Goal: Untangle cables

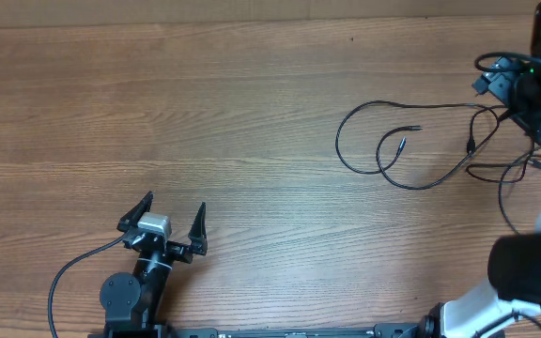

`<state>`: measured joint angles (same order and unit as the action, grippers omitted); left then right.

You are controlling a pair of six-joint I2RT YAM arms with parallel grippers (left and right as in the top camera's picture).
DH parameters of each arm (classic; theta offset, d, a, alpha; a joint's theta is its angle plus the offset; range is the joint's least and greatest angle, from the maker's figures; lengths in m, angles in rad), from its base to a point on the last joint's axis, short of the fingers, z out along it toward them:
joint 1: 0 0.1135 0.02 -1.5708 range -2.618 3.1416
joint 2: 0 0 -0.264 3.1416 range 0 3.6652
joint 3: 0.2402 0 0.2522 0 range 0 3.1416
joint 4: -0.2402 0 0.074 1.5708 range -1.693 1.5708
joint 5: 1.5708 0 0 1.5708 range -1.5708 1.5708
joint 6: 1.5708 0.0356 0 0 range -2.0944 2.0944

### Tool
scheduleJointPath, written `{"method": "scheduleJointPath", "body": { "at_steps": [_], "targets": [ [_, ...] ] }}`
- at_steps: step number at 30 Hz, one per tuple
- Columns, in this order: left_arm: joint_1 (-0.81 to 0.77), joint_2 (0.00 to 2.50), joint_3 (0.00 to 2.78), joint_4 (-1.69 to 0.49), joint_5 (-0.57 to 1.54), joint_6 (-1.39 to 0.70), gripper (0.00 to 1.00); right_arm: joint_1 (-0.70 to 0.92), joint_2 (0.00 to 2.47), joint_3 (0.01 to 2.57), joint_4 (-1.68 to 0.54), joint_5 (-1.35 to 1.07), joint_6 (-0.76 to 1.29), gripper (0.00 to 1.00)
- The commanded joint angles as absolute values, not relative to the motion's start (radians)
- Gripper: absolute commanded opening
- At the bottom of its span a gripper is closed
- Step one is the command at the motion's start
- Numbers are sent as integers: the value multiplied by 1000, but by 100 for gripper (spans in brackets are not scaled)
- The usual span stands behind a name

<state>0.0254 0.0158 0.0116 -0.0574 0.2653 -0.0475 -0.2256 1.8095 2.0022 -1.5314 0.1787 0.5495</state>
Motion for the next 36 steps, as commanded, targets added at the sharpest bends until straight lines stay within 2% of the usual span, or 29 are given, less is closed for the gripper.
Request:
{"method": "scheduleJointPath", "body": {
  "at_steps": [1, 22, 28, 36],
  "targets": [
    [17, 4, 4, -54, 262, -22, 100, -223, 1693, 2001, -1527, 178, 553, 100],
    [17, 4, 4, -54, 262, -22, 100, -223, 1073, 2001, -1528, 178, 553, 100],
    [17, 4, 4, -54, 262, -22, 99, -223, 1003, 2001, -1544, 178, 553, 100],
    [17, 4, 4, -54, 262, -22, 99, -223, 1026, 1995, -1680, 178, 553, 100]
  ]
}}
